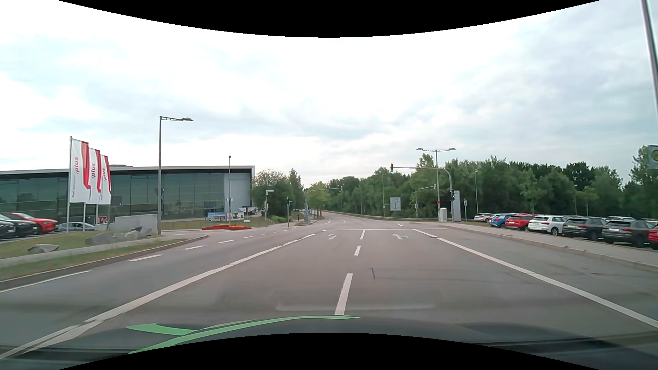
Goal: Follow the waypoints while adhering to traffic rules and regulations
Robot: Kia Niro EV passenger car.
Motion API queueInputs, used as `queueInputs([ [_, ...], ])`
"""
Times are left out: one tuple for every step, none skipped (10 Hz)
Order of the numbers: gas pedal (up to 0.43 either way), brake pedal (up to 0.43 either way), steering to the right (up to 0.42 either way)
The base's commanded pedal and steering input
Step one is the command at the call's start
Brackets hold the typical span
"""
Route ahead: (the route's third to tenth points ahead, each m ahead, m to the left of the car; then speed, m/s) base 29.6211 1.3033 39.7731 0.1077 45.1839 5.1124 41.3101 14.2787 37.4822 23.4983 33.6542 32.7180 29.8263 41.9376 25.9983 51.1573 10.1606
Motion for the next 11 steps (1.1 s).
queueInputs([
  [0.000,0.000,0.012],
  [0.000,0.000,0.012],
  [0.000,0.006,0.013],
  [0.000,0.018,0.015],
  [0.000,0.043,0.019],
  [0.000,0.073,0.021],
  [0.000,0.091,0.021],
  [0.000,0.110,0.021],
  [0.000,0.116,0.021],
  [0.000,0.122,0.020],
  [0.000,0.128,0.020],
])
